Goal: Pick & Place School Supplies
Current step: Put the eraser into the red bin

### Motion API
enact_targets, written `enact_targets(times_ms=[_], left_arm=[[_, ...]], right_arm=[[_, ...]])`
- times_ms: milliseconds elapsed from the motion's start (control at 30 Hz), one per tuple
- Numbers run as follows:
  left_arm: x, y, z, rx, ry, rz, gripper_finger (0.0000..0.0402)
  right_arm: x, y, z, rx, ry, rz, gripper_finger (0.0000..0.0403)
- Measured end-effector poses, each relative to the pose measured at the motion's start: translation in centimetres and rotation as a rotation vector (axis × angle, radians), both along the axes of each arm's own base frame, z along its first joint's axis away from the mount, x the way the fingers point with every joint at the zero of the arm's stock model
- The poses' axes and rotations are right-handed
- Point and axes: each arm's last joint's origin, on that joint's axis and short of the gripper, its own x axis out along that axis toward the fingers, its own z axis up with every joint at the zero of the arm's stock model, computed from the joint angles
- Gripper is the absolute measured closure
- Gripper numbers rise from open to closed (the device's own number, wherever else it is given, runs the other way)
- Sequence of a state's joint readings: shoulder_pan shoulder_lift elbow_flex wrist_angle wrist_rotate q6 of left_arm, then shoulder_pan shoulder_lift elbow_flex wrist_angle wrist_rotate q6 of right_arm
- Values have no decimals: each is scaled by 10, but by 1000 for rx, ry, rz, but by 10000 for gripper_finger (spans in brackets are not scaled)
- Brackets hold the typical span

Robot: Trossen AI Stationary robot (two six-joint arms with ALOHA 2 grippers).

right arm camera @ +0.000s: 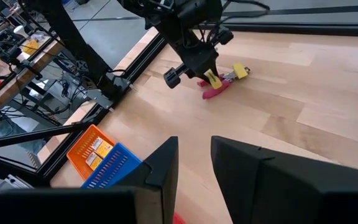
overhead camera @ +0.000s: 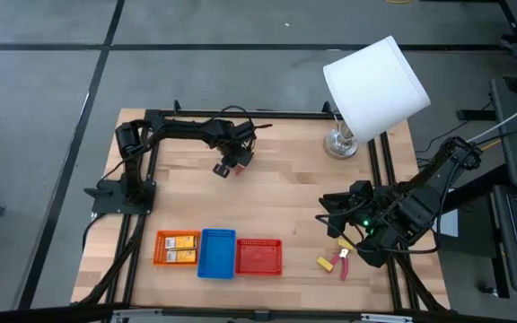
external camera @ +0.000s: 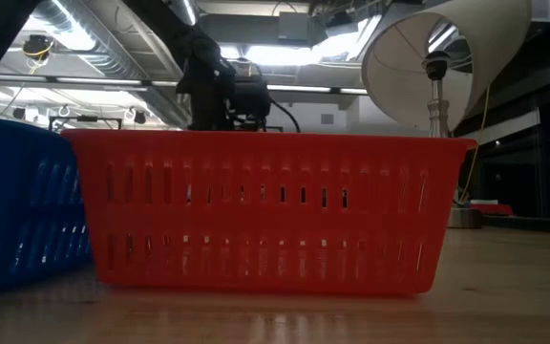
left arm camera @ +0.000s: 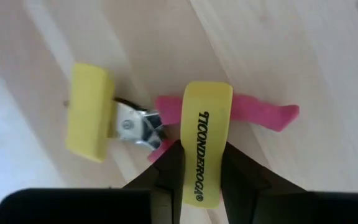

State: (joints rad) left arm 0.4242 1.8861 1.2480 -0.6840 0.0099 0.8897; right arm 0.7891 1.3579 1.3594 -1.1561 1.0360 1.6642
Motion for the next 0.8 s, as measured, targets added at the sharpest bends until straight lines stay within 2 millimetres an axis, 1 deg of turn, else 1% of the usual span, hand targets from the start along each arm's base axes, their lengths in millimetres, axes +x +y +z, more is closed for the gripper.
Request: enact_targets(times_ms=[100,200,267,367,433,533,733,800], left_arm=[[-2,-2,12,4,-37,36,332],[-4,-8,29,-8,-94,65,332],[-6,-17,41,-39,-128,84,332],[-7,-39,58,-111,-166,107,332],[-8,-57,67,-175,-177,132,332],[-5,-89,78,-252,-214,183,331],[5,-164,84,-388,-253,382,331],[8,-188,85,-389,-301,452,331]], right_arm=[[0,0,0,-6,1,0,304],[0,0,0,-12,-1,-2,304],[0,-1,0,-19,-8,-6,304],[0,-1,0,-21,-9,-7,304],[0,-1,0,-23,-9,-6,304],[0,0,0,-30,-3,-1,304],[-2,3,0,-26,-6,13,304],[-3,5,0,-18,-11,15,304]])
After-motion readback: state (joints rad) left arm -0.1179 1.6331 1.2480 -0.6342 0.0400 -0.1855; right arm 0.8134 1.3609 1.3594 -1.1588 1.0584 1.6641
